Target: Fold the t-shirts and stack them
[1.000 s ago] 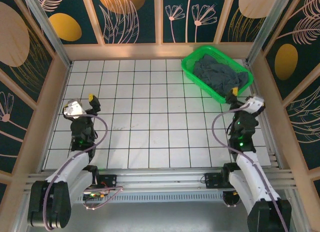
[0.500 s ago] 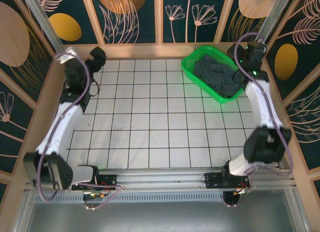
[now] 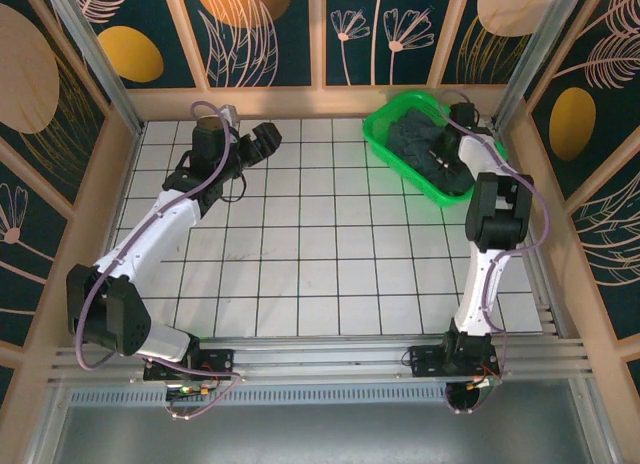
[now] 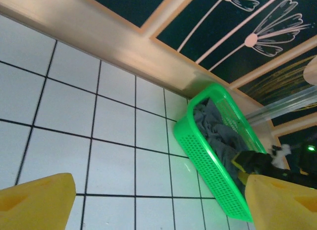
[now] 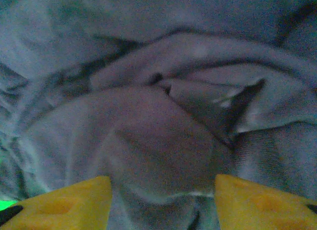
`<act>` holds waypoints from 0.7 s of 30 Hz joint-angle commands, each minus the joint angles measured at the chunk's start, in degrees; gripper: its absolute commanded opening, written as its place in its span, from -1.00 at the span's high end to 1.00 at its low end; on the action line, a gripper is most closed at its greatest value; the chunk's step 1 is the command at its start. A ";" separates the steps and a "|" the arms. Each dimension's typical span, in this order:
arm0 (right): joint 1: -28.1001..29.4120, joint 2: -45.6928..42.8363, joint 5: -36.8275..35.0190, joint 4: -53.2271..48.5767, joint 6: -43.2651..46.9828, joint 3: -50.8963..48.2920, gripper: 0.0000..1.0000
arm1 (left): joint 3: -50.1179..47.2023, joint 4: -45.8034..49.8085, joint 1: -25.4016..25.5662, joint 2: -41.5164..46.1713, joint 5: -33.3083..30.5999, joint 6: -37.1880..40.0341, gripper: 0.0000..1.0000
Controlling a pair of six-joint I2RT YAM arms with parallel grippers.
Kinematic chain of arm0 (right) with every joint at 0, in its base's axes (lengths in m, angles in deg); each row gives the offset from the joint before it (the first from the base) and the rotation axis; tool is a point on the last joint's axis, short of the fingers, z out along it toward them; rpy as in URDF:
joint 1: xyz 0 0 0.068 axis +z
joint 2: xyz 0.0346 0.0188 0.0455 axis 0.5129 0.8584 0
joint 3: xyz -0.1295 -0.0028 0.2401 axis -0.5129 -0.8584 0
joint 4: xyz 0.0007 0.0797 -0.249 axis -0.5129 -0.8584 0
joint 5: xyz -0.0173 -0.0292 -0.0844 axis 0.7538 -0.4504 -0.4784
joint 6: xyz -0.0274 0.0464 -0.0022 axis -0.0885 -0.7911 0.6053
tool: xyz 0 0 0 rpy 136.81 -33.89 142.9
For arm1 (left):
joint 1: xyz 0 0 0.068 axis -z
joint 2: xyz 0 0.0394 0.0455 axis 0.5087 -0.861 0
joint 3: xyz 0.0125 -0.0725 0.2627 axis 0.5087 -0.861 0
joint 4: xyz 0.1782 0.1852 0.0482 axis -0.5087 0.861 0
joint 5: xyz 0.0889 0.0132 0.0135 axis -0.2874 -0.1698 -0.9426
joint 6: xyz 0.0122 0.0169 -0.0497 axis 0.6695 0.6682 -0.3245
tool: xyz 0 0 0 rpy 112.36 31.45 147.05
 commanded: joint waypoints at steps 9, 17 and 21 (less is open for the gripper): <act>0.80 -14.05 -0.73 11.79 -0.57 -12.91 1.00 | -0.32 1.61 0.23 0.26 -0.05 1.08 -0.66; 7.83 -42.32 -4.53 24.55 8.08 -19.19 1.00 | -1.66 6.11 0.16 1.77 -7.33 2.74 -0.55; 13.30 -47.58 -5.14 25.07 10.25 -13.73 1.00 | -1.35 8.50 0.16 1.98 -11.22 2.95 -0.53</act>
